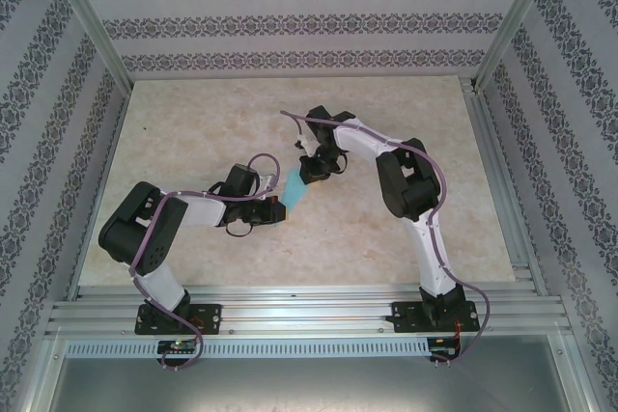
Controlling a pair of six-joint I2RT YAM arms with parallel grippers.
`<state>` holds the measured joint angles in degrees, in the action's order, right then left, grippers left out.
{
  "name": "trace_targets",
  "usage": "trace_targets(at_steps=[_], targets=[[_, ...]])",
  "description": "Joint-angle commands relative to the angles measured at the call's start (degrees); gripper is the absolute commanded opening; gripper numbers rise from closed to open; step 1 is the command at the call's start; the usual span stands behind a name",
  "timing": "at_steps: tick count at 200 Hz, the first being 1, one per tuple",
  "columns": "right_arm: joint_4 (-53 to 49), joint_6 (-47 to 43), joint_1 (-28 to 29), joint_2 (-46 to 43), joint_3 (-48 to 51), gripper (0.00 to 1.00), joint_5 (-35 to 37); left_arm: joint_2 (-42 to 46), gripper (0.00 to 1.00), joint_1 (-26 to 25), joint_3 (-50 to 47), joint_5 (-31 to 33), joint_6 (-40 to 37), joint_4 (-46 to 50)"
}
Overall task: Fold a paper plane with a square sheet of paper (fold left side to right side)
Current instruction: Fold the wing for the fifth time at the center of the table.
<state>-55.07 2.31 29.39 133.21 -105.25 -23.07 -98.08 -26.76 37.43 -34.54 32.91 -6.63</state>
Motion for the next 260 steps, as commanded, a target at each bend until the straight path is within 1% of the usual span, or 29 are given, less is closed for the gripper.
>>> trace_targets(at_steps=[1,37,63,99,113,126,159,171,195,215,260], targets=[[-0.80,-3.09,-3.16,2.30,-1.58,0.13,9.77,-3.10,0.01,-1.52,-3.87,5.75,-2.08,10.71],[-0.59,-3.87,-5.32,2.71,-2.05,0.13,11.28,-2.55,0.01,-1.52,-4.21,5.88,-2.05,10.89],[-2.41,-3.80,-6.18,3.14,-5.21,0.13,12.53,-2.38,0.01,-1.53,-4.29,5.89,-2.06,10.93],[-2.86,-2.03,-5.77,-2.88,-5.31,0.14,12.13,-1.85,0.01,-1.51,-4.17,5.67,-1.79,10.72],[-2.46,-0.86,-4.69,-5.81,-3.70,0.14,10.70,-1.76,0.01,-1.54,-4.08,5.69,-1.88,10.84],[-1.31,0.41,-2.54,-8.29,-0.95,0.15,9.82,-1.59,0.01,-1.53,-3.95,5.76,-1.92,11.00],[7.78,7.50,3.05,-12.20,8.78,0.15,1.66,-1.40,0.01,-1.54,-3.93,5.80,-1.79,10.94],[10.09,9.25,4.58,-11.77,10.57,0.16,0.28,-1.41,0.01,-1.48,-3.90,5.80,-1.79,10.89],[11.20,10.68,5.93,-8.93,11.03,0.16,0.53,-1.32,0.01,-1.52,-3.83,5.67,-1.88,11.11],[11.21,10.54,5.95,-7.15,11.38,0.15,1.96,-0.96,0.01,-1.54,-3.95,5.65,-1.82,11.11],[7.50,9.33,5.38,-3.69,10.54,0.15,8.21,0.06,0.01,-1.49,-4.72,5.38,-1.62,10.93]])
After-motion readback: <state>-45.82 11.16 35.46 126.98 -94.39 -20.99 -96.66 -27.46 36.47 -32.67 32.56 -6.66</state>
